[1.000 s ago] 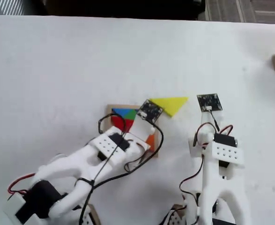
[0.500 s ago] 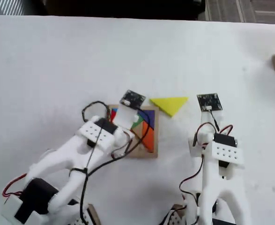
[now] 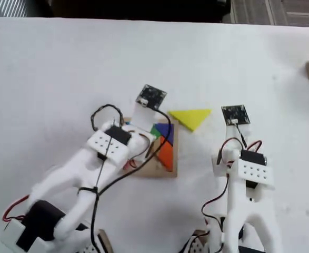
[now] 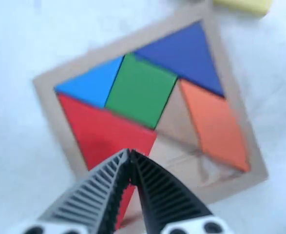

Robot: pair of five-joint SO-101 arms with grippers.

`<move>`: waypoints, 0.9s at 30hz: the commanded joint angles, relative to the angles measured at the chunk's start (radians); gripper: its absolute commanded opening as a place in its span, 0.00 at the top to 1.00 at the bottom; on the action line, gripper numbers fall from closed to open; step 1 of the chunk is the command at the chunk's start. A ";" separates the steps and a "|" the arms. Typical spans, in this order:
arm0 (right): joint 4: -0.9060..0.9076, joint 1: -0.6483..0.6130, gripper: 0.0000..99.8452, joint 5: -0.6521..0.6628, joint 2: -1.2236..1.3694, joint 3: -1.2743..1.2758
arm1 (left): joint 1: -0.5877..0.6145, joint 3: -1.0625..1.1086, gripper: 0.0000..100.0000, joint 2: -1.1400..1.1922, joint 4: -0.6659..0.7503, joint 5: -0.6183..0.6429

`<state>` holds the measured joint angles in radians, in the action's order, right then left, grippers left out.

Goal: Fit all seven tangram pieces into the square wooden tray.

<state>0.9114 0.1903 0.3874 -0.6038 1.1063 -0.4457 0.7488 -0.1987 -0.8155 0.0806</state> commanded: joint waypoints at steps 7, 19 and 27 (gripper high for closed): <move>-0.018 0.005 0.98 0.011 -0.019 -0.005 | -0.088 0.068 0.98 -0.004 0.157 0.089; -0.018 0.005 0.98 0.011 -0.019 -0.005 | -0.065 -0.043 0.98 0.147 0.020 0.092; -0.018 0.005 0.98 0.011 -0.019 -0.005 | -0.041 -0.178 0.98 0.266 -0.069 0.095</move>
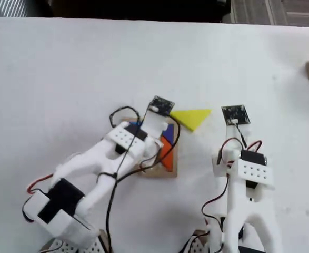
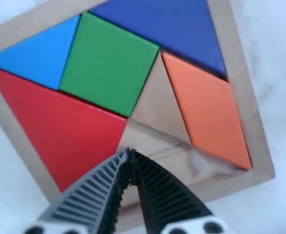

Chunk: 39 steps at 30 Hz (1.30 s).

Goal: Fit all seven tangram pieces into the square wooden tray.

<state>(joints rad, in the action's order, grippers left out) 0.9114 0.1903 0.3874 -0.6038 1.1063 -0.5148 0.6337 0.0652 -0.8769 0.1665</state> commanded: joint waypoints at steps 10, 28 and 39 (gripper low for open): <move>-0.018 0.002 0.98 0.011 -0.019 -0.005 | 0.054 -0.049 0.98 -0.067 -0.012 0.002; -0.053 0.130 0.98 -0.038 -0.019 -0.011 | 0.033 0.161 0.90 -0.337 0.279 0.002; -0.054 0.162 0.98 -0.048 -0.018 0.003 | 0.001 -0.400 0.70 0.119 0.120 -0.322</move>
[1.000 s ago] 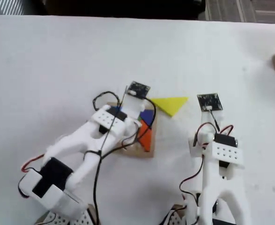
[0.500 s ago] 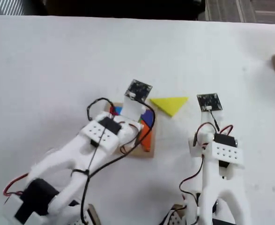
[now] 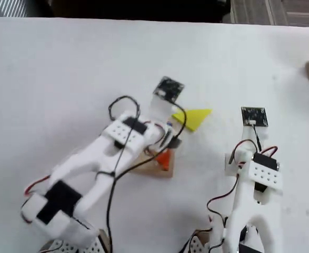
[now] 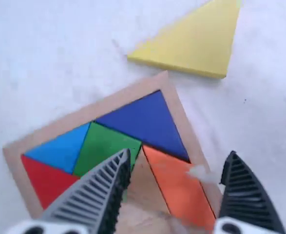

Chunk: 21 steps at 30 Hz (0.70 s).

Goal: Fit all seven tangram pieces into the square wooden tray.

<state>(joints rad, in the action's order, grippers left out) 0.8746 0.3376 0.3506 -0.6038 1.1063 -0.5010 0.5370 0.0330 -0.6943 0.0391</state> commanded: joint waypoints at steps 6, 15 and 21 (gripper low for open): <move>-0.062 0.015 0.98 -0.009 -0.018 0.017 | -0.061 -0.655 0.72 0.404 -0.187 -0.376; -0.061 0.015 0.98 0.026 -0.018 0.018 | -0.079 -0.977 0.72 0.645 -0.238 -0.382; -0.061 0.015 0.98 0.028 -0.018 0.018 | -0.058 -1.212 0.72 0.806 -0.176 -0.137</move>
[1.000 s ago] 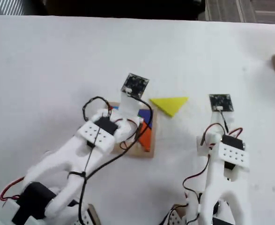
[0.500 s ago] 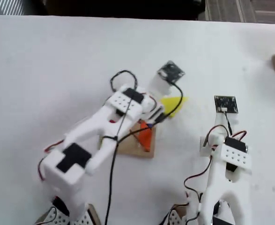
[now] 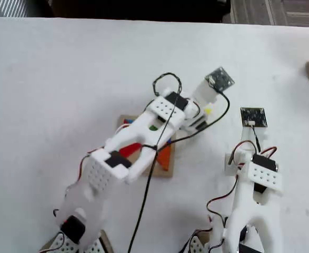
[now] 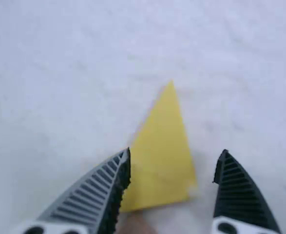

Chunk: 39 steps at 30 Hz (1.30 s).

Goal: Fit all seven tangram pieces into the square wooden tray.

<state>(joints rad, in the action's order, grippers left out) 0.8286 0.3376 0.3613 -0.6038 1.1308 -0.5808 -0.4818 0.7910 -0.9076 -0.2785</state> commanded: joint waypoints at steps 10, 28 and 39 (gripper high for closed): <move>-0.016 0.007 0.98 0.020 -0.018 0.003 | 0.062 -0.643 0.98 0.403 0.034 0.532; -0.019 0.005 0.98 0.020 -0.018 0.005 | -0.163 -1.183 0.98 0.618 -0.684 0.532; -0.021 -0.018 0.98 0.020 -0.018 0.011 | -0.173 -1.129 0.98 0.499 -0.888 0.526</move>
<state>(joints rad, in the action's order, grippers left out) 0.8286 0.3376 0.3659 -0.6038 1.1400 -0.7449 -1.6295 1.3924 -1.7791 0.2386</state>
